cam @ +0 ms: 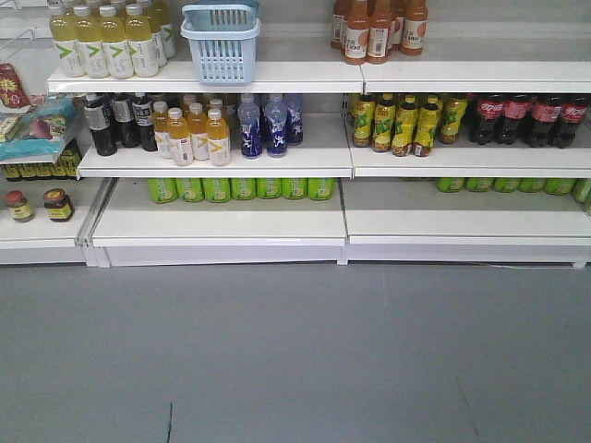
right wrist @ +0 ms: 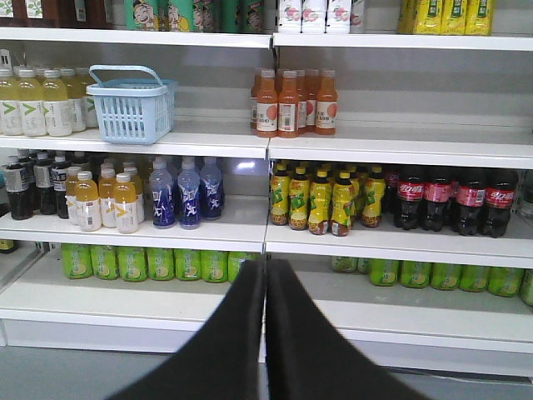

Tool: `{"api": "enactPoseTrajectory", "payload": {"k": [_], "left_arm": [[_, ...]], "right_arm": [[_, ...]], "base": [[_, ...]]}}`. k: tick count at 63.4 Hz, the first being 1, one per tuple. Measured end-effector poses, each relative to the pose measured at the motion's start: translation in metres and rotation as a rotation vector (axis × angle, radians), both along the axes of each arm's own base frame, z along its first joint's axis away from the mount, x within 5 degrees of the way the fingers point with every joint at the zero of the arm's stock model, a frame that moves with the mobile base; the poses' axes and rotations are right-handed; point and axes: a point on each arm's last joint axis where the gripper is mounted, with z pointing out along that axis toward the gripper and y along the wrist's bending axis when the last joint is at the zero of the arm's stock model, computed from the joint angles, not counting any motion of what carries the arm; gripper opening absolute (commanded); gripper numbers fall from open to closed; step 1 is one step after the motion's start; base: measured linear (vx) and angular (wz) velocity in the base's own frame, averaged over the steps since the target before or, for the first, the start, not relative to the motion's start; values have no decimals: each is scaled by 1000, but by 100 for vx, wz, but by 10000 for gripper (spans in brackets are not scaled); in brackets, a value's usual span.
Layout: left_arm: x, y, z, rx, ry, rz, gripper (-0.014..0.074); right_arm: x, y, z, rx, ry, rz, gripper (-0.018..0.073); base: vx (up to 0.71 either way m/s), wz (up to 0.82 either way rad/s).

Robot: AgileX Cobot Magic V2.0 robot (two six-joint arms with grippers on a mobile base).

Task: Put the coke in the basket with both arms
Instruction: 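Drive the base toward the shelf holding the light-blue basket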

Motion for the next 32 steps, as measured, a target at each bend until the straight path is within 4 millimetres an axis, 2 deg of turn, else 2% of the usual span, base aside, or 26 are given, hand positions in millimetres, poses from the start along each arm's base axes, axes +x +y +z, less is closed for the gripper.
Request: {"api": "enactPoseTrajectory", "payload": {"k": [32], "left_arm": [[0, 0, 0, 0, 0, 0, -6]], "right_arm": [[0, 0, 0, 0, 0, 0, -5]], "base": [[6, 6]]}}
